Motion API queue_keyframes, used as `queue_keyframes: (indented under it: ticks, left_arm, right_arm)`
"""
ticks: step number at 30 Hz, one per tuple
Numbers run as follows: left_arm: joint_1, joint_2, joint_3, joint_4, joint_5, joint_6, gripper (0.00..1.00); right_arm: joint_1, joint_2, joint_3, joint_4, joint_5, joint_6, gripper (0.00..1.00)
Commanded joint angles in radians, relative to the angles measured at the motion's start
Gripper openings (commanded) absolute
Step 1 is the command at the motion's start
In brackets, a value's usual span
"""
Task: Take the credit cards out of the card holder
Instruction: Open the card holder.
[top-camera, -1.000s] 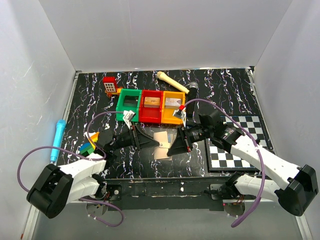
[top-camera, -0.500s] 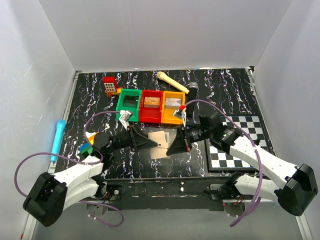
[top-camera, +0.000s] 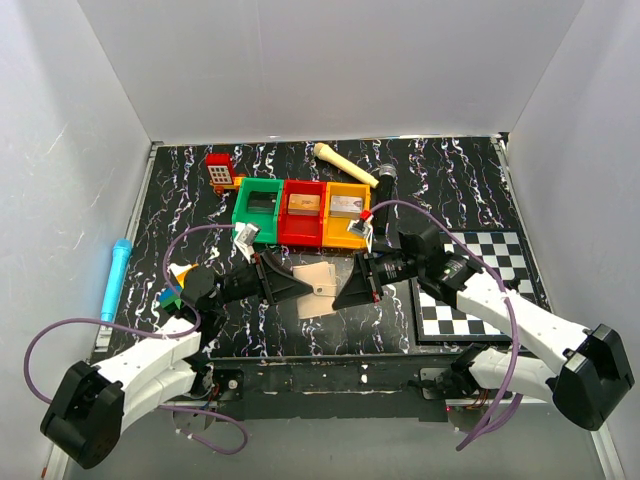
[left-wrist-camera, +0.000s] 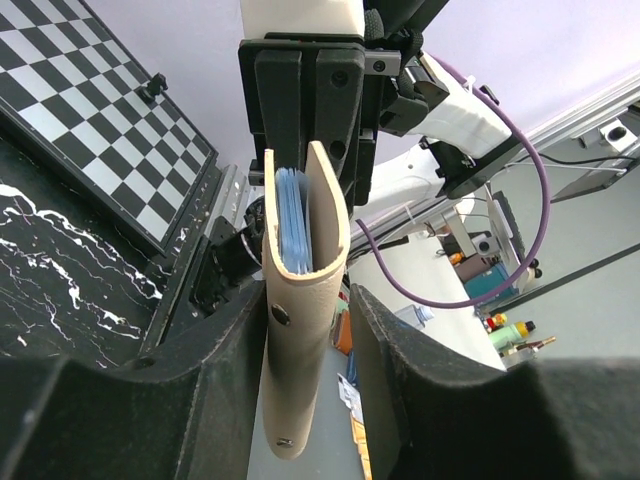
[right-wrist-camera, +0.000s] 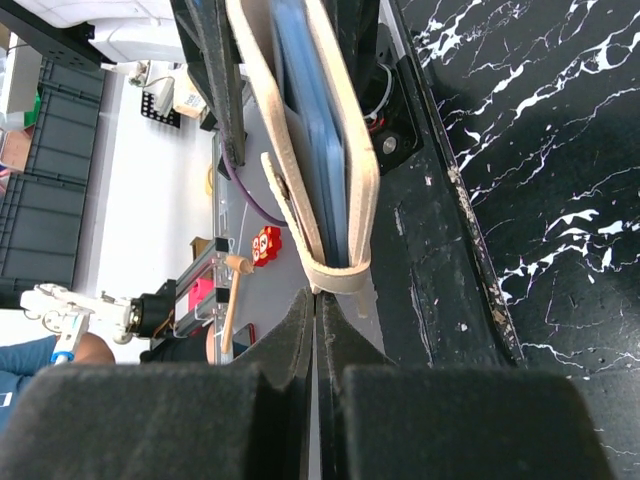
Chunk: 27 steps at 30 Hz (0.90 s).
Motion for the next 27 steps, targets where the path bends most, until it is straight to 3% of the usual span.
queue_keyframes:
  ticks: [1,5,9,19,24,27]
  left_arm:
    - [0.0,-0.029,0.002,-0.028,-0.019,0.02,0.4]
    - [0.001,-0.038,0.002,-0.036,-0.021,0.02,0.47]
    - [0.0,-0.046,0.003,-0.04,-0.022,0.02,0.47]
    - [0.001,-0.061,-0.006,-0.039,-0.03,0.014,0.29]
    - [0.001,-0.072,-0.009,-0.05,-0.034,0.017,0.31]
    - [0.001,-0.075,-0.008,-0.06,-0.036,0.019,0.41]
  right_arm:
    - [-0.011,-0.003,-0.019,0.069,-0.012,0.0,0.01]
    - [-0.011,-0.002,-0.034,0.078,-0.017,0.002,0.01]
    - [-0.013,0.0,-0.045,0.089,-0.018,0.003,0.01]
    - [-0.02,0.003,-0.071,0.109,-0.023,0.009,0.01]
    - [-0.023,0.006,-0.079,0.117,-0.027,0.009,0.01]
    - [-0.023,0.007,-0.082,0.118,-0.027,0.009,0.01]
